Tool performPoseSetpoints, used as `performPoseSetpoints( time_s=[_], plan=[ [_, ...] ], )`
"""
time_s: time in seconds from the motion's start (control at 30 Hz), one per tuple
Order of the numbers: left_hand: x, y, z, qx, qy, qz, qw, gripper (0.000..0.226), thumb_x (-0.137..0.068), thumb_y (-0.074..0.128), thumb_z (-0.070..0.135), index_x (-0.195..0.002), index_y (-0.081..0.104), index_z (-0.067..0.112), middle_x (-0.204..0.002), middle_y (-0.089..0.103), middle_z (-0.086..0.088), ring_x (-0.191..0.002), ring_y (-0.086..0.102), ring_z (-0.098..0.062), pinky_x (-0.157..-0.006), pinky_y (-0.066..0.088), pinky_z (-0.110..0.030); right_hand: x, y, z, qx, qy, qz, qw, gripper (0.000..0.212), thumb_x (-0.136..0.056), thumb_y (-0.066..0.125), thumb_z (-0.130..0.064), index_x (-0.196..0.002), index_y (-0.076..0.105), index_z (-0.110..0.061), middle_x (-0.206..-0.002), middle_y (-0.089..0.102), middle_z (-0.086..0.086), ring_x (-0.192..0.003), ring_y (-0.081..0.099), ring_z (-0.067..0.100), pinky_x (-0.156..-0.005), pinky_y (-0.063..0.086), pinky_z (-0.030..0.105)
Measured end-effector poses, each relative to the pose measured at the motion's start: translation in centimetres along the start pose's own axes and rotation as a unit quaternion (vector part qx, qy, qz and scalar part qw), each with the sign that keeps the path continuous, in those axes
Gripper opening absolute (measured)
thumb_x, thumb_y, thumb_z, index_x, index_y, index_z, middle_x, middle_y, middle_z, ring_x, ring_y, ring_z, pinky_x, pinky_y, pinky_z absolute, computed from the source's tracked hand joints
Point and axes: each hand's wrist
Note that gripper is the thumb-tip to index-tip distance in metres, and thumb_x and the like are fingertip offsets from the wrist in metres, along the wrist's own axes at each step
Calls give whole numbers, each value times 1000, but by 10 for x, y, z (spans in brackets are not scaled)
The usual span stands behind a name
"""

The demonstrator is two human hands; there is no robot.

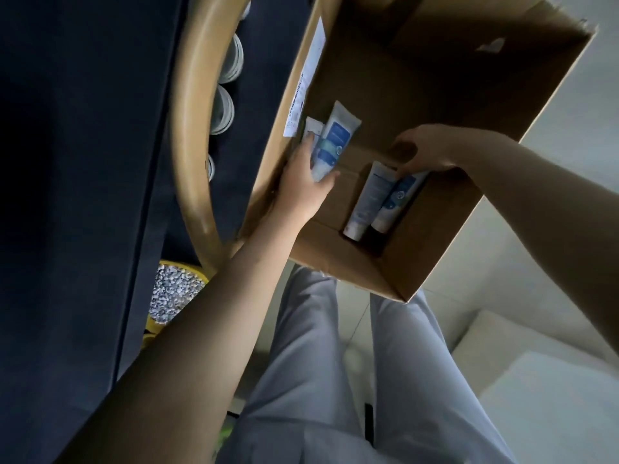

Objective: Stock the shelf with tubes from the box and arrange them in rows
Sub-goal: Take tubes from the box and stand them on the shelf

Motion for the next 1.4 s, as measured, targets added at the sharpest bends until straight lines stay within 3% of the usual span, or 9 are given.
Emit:
performPoseSetpoints(
  time_s=[0.27, 0.47, 0.63, 0.73, 0.97, 1.07, 1.13, 1.27, 1.4],
  plan=[
    [-29, 6, 4, -4, -24, -16, 1000, 62, -92, 60, 23, -146, 31, 11, -152, 32, -6, -140, 30, -17, -113, 22, -27, -24, 8, -5, -22, 25, -44, 998, 59, -87, 64, -27, -140, 40, -19, -141, 44, 8, -126, 44, 27, -98, 38, 39],
    [-60, 18, 5, -86, -7, -21, 996, 65, -87, 66, 30, -143, 37, 12, -149, 31, -7, -134, 36, -19, -108, 28, -24, -47, 15, -2, -52, 43, -55, 996, 52, -85, 65, -29, -134, 49, -21, -134, 51, 4, -121, 48, 25, -103, 39, 42],
    [-69, 21, 4, -160, 34, -9, 986, 52, -88, 64, 30, -134, 48, 12, -138, 34, -5, -121, 39, -13, -97, 28, -16, -54, 12, 0, -74, 59, -71, 993, 45, -89, 60, -31, -132, 52, -19, -134, 50, 5, -118, 49, 23, -92, 37, 36],
    [-70, 20, 2, -123, 27, -20, 992, 48, -88, 65, 25, -133, 52, 13, -134, 35, -4, -104, 29, -4, -87, 20, -8, -55, 13, -2, -82, 63, -72, 992, 44, -88, 62, -30, -130, 54, -18, -132, 52, 5, -116, 50, 22, -88, 36, 34],
    [-73, 21, 2, -24, -3, -32, 999, 47, -85, 69, 17, -130, 54, 18, -135, 39, -1, -119, 41, -11, -87, 34, -12, -53, 17, -4, -86, 66, -83, 991, 46, -85, 65, -27, -129, 53, -17, -131, 51, 8, -115, 49, 25, -93, 41, 39],
    [-73, 19, -1, 35, -8, -27, 999, 47, -82, 70, 12, -126, 51, 15, -125, 50, 0, -113, 49, -10, -76, 39, -6, -47, 14, -7, -80, 52, -91, 991, 46, -87, 62, -32, -131, 51, -19, -129, 52, 7, -111, 50, 23, -92, 42, 39],
    [-70, 16, 0, 69, -24, -24, 997, 48, -81, 70, 10, -124, 49, 12, -115, 54, 2, -104, 51, -7, -68, 41, -7, -40, 10, -9, -77, 33, -67, 994, 47, -89, 59, -33, -133, 48, -19, -130, 51, 7, -108, 51, 21, -87, 44, 36],
    [-57, 11, 5, 90, -58, -32, 994, 43, -87, 65, 13, -127, 47, 10, -122, 58, -4, -110, 56, -15, -89, 48, -26, -13, -2, -11, -73, -5, 33, 997, 43, -93, 54, -26, -133, 45, -15, -128, 50, 9, -101, 50, 19, -68, 43, 25],
    [-24, 9, 14, 51, -47, -48, 996, 36, -91, 60, 24, -123, 50, 14, -123, 60, -3, -110, 59, -16, -87, 50, -29, 36, -22, -10, 17, -28, 160, 987, 40, -95, 52, -25, -132, 47, -12, -124, 54, 15, -108, 54, 29, -79, 43, 34]
  ],
)
Point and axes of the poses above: each hand's wrist, its own x-axis away from the middle knuckle, its own y-axis out of the palm, z = x × y
